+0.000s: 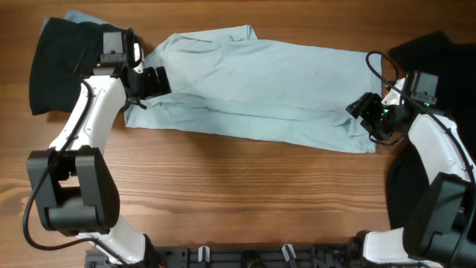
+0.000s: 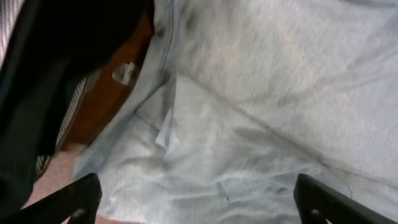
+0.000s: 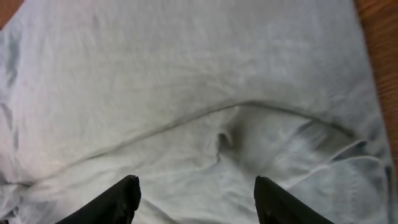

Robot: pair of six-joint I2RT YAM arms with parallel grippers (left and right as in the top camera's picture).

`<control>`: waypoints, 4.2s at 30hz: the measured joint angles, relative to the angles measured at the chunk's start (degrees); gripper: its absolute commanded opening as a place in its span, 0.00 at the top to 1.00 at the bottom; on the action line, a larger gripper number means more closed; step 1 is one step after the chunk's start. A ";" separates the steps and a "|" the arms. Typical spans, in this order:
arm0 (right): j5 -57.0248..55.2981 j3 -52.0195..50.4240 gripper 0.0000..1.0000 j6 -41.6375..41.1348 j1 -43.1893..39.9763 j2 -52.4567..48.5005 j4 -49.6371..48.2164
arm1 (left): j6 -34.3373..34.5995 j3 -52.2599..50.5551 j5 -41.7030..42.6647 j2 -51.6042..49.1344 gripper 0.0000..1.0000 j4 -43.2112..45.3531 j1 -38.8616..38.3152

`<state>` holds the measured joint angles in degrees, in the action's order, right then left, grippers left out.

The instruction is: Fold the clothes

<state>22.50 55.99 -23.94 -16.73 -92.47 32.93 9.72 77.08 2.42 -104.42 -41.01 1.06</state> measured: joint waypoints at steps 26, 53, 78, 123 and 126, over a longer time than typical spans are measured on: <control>-2.80 -10.56 0.65 0.04 -1.90 0.00 3.15 | -0.39 -8.04 -3.48 -3.21 0.30 -1.07 2.43; -16.50 -4.98 0.95 -6.27 -5.31 1.57 25.55 | -0.42 -6.56 -0.50 -6.01 0.96 -19.50 2.93; -10.75 13.03 0.43 6.95 -5.66 3.67 22.49 | -0.87 11.54 7.10 -2.47 0.27 -26.34 2.54; -1.31 11.78 0.47 7.65 -5.44 3.43 7.54 | -13.75 14.53 -4.81 -28.76 0.96 34.64 -15.63; -2.10 11.13 0.48 7.54 -5.44 3.37 2.69 | -13.25 15.06 -5.60 -28.76 0.96 33.35 -15.63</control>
<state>20.40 67.11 -16.40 -22.17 -89.10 35.62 -3.53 92.14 -3.18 -133.19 -7.66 -14.57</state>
